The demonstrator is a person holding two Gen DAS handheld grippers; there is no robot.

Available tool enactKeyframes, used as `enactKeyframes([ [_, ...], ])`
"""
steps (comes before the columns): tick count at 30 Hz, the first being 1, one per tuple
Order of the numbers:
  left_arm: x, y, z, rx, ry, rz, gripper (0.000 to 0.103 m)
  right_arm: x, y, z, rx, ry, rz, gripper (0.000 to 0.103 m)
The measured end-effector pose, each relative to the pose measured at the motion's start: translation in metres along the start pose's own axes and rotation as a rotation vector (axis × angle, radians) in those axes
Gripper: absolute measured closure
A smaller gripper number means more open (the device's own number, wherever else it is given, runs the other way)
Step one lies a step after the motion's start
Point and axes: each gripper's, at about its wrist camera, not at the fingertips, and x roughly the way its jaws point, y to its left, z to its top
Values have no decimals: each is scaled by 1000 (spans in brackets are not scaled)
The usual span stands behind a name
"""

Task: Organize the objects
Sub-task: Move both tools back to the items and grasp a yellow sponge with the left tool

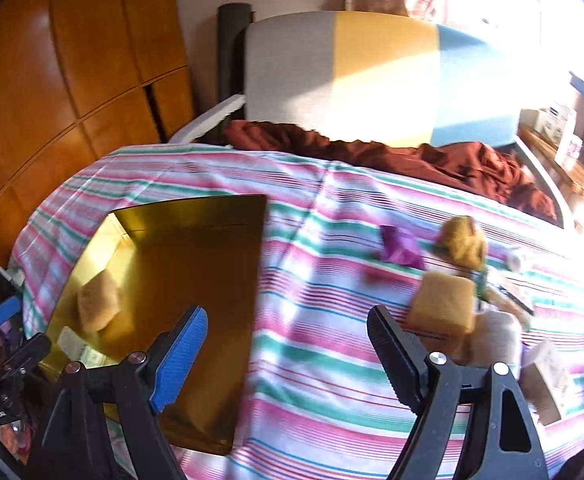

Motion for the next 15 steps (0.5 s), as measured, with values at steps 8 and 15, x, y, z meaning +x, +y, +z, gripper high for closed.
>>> enactKeyframes([
  [8, 8, -38, 10, 83, 9, -53, 8, -10, -77, -1, 82, -13, -141, 19],
  [15, 15, -73, 17, 154, 15, -94, 8, -17, -148, -5, 153, -21, -275, 19],
])
